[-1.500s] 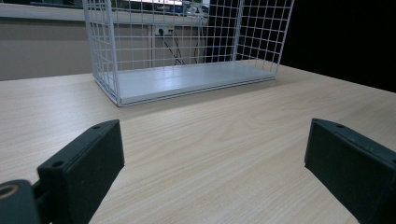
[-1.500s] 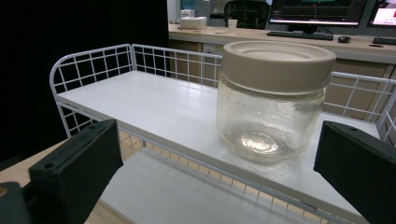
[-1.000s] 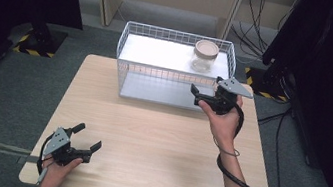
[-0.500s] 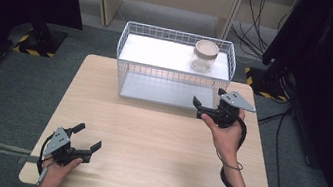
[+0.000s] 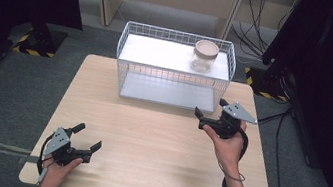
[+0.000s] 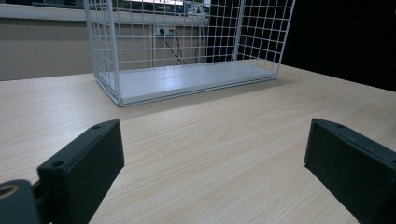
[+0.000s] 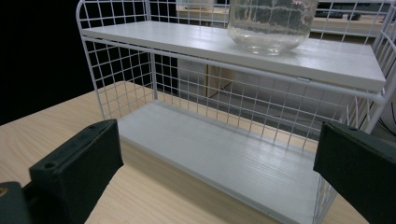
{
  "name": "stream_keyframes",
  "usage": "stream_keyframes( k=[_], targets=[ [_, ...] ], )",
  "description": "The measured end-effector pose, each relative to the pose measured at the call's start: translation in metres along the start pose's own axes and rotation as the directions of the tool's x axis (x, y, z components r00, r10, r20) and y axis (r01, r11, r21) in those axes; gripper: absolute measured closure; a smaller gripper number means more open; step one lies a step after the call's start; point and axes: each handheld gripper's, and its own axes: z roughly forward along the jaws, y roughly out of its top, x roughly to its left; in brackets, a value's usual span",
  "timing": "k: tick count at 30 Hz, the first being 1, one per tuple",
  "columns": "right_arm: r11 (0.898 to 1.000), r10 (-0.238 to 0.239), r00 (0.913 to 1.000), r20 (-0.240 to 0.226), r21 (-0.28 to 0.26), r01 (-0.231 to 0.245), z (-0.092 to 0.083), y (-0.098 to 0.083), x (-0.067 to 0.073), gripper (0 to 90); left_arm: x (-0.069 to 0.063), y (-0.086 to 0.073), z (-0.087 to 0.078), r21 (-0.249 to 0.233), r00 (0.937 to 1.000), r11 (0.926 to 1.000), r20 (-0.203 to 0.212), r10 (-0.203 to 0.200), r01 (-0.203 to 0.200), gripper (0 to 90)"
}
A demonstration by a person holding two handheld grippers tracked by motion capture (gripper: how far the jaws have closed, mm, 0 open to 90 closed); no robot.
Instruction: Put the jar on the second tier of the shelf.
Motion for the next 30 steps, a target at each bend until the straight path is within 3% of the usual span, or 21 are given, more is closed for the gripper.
stream_keyframes(
  k=[30],
  targets=[
    [0.999,0.008,0.9996,0.026,0.052,-0.009,-0.034,-0.053,0.001,1.2,-0.001,0.000,0.000,0.001,1.0000,1.0000,-0.003,0.006,-0.006,4.1]
  ],
)
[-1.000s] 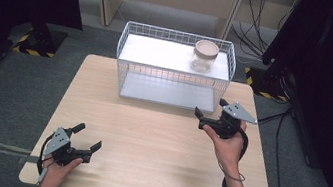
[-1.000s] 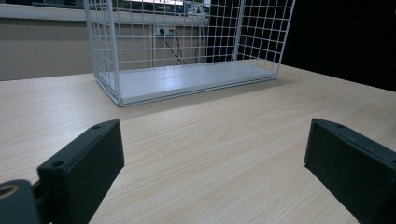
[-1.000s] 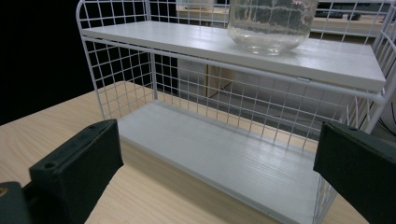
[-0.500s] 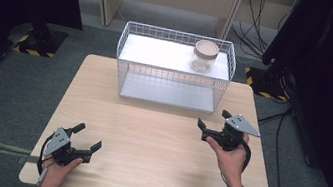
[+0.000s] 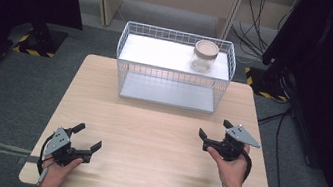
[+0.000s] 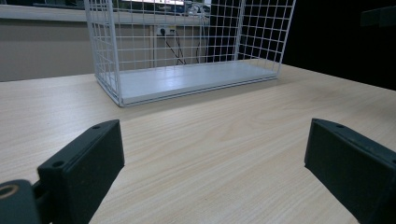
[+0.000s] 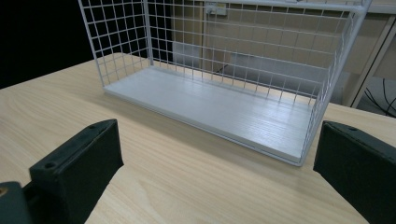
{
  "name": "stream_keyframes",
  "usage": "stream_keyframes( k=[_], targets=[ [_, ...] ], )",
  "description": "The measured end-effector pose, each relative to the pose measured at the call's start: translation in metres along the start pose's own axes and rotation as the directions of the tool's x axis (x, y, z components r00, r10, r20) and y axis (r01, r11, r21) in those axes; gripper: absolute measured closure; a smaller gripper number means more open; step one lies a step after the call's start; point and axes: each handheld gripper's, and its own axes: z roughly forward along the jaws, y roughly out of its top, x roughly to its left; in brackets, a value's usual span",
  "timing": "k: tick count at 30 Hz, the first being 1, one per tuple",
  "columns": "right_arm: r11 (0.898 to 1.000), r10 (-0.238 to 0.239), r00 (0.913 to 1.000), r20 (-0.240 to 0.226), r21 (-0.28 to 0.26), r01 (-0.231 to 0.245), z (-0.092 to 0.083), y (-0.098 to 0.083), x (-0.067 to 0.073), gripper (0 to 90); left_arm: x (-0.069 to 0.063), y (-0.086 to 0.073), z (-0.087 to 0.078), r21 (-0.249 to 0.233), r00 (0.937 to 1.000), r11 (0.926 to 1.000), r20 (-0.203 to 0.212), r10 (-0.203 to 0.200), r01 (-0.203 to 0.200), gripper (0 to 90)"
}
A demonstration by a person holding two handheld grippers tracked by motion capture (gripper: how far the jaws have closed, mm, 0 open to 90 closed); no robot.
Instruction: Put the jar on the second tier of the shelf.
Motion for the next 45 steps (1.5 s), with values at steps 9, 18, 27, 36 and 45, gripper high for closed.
stream_keyframes(
  k=[9,18,27,36,45],
  targets=[
    [1.000,0.003,0.9999,0.011,0.019,-0.003,-0.008,-0.015,0.000,1.2,0.000,0.000,0.000,0.001,1.0000,1.0000,-0.001,0.001,-0.001,4.2],
    [0.999,0.010,0.9997,0.023,0.034,-0.011,-0.016,-0.029,-0.001,1.3,0.000,0.000,0.000,0.001,1.0000,1.0000,-0.003,0.002,-0.002,4.1],
    [0.999,0.016,0.9993,0.035,0.045,-0.017,-0.022,-0.041,-0.003,1.4,0.000,0.000,0.000,0.000,1.0000,1.0000,-0.003,0.001,-0.001,4.1],
    [0.998,0.024,0.9983,0.052,0.062,-0.027,-0.030,-0.054,-0.006,1.5,0.000,0.000,0.000,0.001,1.0000,1.0000,-0.005,0.002,-0.002,4.2],
    [0.996,0.037,0.9970,0.068,0.076,-0.042,-0.038,-0.067,-0.007,1.6,0.000,0.000,0.000,0.001,1.0000,1.0000,-0.006,0.001,-0.001,4.2]
  ],
)
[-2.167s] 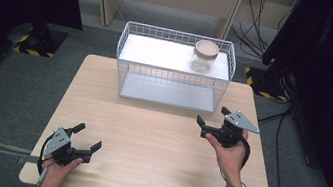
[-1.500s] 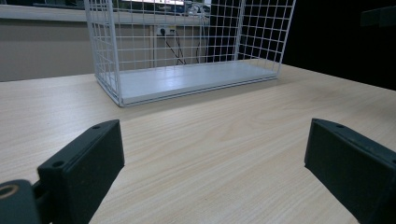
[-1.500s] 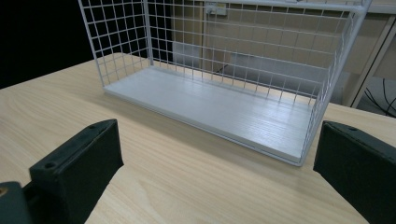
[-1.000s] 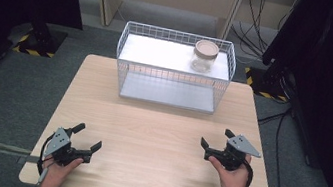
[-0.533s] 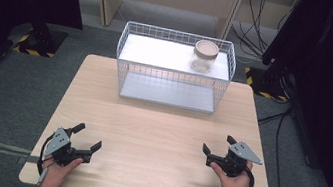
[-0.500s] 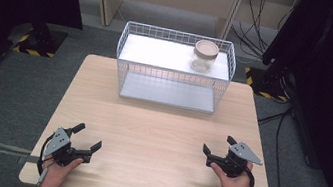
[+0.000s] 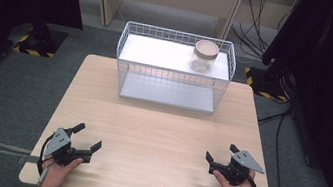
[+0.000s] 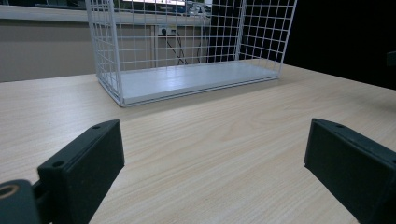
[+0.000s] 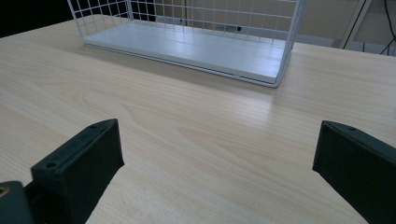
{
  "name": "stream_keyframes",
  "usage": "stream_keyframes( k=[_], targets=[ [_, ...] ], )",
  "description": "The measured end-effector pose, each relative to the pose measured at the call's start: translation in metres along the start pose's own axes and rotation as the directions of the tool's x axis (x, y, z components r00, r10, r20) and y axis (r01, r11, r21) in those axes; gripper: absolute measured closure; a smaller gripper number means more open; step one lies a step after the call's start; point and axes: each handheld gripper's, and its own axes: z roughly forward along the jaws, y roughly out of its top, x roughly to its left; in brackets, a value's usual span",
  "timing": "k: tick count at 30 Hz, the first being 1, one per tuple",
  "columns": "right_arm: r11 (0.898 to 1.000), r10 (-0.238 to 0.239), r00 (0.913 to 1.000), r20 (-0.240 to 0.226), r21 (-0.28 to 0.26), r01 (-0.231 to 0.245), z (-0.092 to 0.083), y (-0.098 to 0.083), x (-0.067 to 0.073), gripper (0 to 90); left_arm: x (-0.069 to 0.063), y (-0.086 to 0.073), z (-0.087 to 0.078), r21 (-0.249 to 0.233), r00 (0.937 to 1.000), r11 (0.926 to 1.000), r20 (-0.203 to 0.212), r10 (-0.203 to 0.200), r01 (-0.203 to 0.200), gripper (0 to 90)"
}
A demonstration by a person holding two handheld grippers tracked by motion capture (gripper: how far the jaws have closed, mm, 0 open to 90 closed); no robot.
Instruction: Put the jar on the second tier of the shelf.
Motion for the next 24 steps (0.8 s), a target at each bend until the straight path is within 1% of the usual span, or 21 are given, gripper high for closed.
stream_keyframes(
  k=[14,24],
  targets=[
    [1.000,0.011,0.9997,0.021,0.015,-0.012,-0.011,-0.017,-0.002,1.9,0.000,0.000,0.000,0.000,1.0000,1.0000,-0.002,-0.001,0.001,4.2],
    [1.000,0.012,0.9992,0.037,0.016,-0.013,-0.017,-0.025,-0.004,1.9,0.000,0.000,0.000,-0.002,1.0000,1.0000,-0.003,-0.001,0.001,4.2]
  ],
)
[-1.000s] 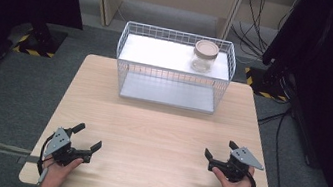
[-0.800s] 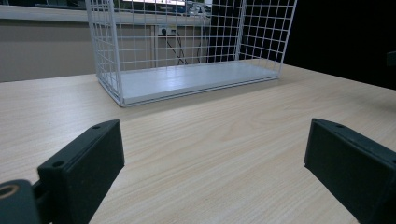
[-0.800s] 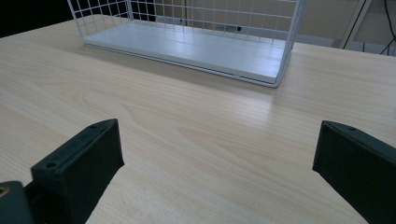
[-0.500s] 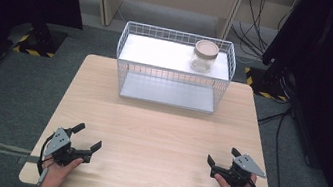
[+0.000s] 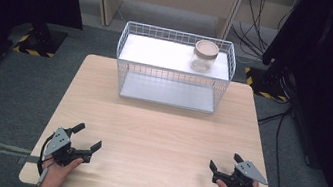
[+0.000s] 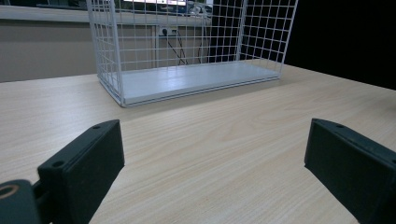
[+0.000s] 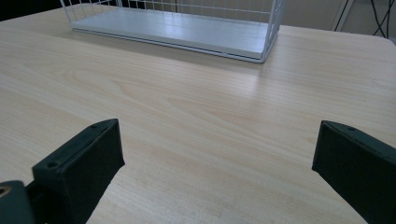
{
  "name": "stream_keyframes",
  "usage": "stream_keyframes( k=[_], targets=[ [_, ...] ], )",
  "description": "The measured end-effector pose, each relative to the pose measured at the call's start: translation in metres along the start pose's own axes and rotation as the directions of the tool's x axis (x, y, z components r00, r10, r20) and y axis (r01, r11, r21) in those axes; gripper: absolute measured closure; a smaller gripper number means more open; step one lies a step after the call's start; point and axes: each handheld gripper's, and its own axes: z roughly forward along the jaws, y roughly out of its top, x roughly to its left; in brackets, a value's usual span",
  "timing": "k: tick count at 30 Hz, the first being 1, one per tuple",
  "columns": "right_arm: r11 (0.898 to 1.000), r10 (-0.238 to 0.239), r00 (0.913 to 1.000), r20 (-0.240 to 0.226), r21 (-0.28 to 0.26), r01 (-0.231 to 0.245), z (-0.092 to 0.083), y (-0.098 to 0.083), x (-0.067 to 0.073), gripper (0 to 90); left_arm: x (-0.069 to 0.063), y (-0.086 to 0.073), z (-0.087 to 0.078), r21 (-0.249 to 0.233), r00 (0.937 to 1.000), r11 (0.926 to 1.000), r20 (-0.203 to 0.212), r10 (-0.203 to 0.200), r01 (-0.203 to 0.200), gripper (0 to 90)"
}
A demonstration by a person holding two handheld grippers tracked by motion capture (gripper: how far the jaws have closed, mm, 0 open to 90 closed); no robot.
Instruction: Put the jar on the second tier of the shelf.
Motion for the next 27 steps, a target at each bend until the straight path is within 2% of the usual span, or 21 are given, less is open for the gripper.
stream_keyframes(
  k=[8,14,27],
  targets=[
    [1.000,0.009,0.9998,0.019,-0.009,-0.009,-0.0047,-0.0089,-0.0006,2.2,-0.0002,0.0000,-0.0001,0.000,1.0000,1.0000,-0.001,0.002,-0.002,4.2],
    [0.999,0.016,0.9996,0.024,-0.029,-0.015,-0.0069,-0.0098,-0.0012,2.5,-0.0002,0.0000,0.0000,0.000,1.0000,1.0000,0.000,0.002,-0.002,4.2],
    [0.999,0.011,0.9995,0.029,-0.031,-0.010,-0.0071,-0.0100,-0.0005,2.6,0.0005,0.0002,0.0004,0.004,1.0000,1.0000,0.007,-0.001,0.001,4.2]
  ],
)
